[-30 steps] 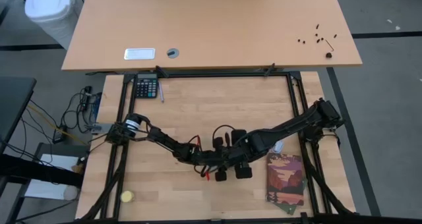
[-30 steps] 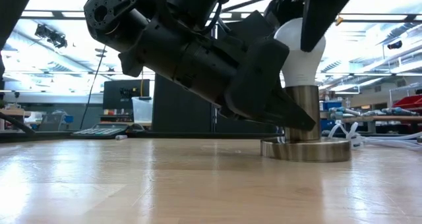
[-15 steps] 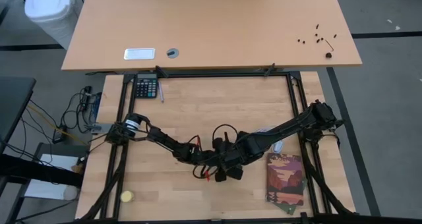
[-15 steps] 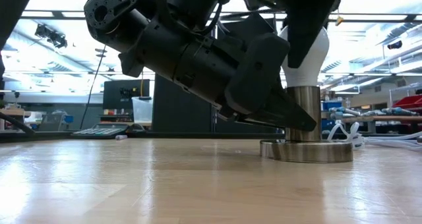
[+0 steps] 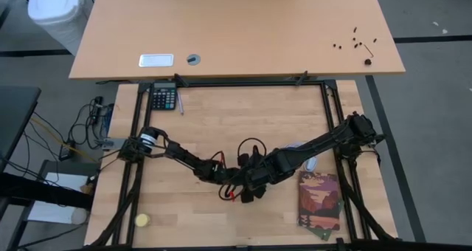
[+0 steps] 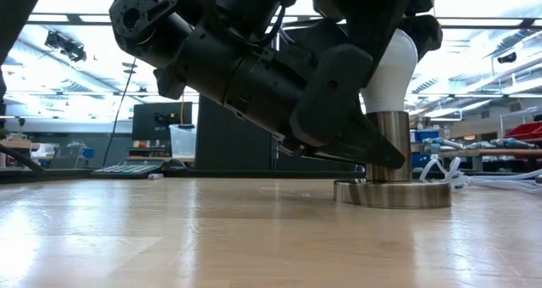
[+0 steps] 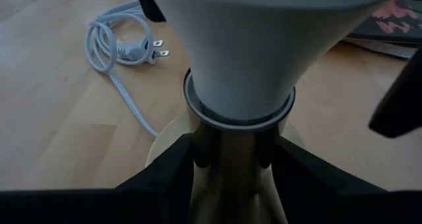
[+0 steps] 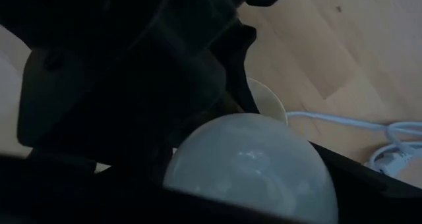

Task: Screw lightbulb
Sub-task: Remove the lightbulb from the lamp socket

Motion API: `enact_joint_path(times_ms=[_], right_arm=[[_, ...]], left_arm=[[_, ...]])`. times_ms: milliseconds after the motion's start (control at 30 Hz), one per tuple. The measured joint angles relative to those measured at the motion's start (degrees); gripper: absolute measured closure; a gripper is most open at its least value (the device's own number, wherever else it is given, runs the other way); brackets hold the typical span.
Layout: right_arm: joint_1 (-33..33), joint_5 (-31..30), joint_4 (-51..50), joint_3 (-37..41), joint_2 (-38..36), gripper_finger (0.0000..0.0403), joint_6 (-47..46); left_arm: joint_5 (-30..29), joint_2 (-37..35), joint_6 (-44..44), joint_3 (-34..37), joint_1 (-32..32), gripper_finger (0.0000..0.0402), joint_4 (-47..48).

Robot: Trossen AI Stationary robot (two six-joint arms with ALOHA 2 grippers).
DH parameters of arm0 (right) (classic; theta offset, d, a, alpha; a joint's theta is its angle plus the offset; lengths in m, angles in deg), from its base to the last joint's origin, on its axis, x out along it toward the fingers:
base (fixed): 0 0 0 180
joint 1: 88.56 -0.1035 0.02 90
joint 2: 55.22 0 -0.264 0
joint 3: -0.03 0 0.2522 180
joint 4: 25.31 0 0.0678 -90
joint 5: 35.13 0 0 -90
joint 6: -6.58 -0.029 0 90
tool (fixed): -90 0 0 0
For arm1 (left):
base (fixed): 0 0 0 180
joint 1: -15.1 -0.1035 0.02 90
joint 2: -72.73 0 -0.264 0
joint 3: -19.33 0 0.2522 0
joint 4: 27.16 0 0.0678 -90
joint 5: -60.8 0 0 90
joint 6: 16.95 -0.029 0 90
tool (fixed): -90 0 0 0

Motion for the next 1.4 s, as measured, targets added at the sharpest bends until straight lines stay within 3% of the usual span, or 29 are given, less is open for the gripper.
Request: enact_joint_path(times_ms=[467, 833, 1033, 1233, 1400], right_arm=[[0.2, 0.2, -2.9, 0.1, 1.8, 0.0093, -11.8], [-0.1, 0.0, -2.1, 0.3, 1.8, 0.0108, -13.6], [-0.4, -0.1, -2.6, 0.3, 1.8, 0.0164, -10.6], [-0.4, 0.2, -3.1, 0.4, 1.8, 0.0160, -4.9], [-0.8, 0.3, -4.2, 0.4, 1.8, 0.0141, 8.0]], left_arm=[[-0.6, 0.0, 0.3, 0.0, -0.1, 0.0222, 0.1], [-0.2, 0.0, -0.2, 0.0, -0.1, 0.0222, 0.2], [-0.1, 0.0, -0.3, 0.0, 0.1, 0.0222, 0.1], [-0.1, 0.0, -0.3, 0.0, 0.1, 0.0222, 0.1], [0.2, 0.0, -0.5, 0.0, 0.1, 0.0222, 0.1]])
